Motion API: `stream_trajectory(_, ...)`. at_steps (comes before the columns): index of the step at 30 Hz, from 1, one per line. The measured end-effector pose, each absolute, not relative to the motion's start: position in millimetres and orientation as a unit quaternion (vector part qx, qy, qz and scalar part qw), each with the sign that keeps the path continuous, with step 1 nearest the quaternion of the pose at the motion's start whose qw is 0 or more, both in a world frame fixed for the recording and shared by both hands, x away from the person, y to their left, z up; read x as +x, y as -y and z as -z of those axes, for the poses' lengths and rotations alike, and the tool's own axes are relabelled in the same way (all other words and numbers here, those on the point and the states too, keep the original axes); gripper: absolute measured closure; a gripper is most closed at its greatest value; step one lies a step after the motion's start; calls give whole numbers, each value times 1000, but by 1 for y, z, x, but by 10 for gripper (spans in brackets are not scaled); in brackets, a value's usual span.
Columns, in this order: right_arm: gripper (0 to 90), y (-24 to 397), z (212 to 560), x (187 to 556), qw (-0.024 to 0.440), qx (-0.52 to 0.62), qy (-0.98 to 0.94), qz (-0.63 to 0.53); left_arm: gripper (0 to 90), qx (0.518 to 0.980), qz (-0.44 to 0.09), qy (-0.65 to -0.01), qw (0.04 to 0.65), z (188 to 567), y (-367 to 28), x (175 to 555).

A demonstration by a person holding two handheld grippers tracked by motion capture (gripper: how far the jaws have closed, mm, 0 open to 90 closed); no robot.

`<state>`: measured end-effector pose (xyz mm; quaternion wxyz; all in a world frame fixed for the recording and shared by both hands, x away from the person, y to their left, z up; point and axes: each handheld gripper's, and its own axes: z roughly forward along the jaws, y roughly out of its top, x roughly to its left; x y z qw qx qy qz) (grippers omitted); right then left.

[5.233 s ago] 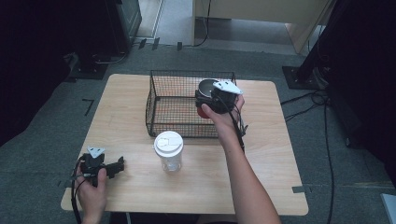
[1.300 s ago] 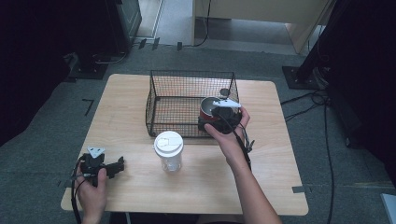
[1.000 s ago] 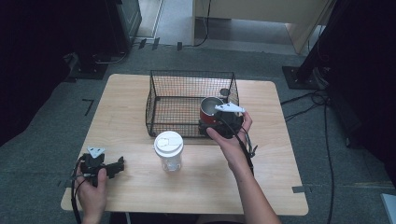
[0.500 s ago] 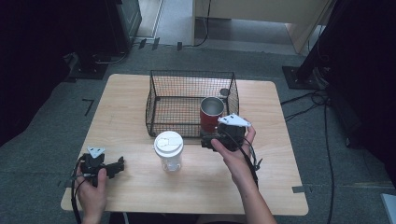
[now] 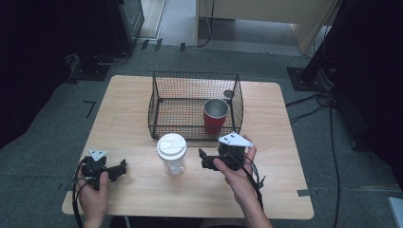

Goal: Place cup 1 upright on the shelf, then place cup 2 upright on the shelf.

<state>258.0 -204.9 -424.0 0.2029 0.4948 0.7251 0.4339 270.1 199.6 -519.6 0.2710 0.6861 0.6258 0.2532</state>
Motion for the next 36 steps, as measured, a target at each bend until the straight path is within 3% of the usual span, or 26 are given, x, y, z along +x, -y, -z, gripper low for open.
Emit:
stream_trajectory(22,0,173,438,228,149,437,-756,-465,0,689,-253,-623,271,520,-198,269)
stream_trajectory(36,0,145,441,228,124,415,-761,-483,0,689,-253,-623,271,520,-198,269)
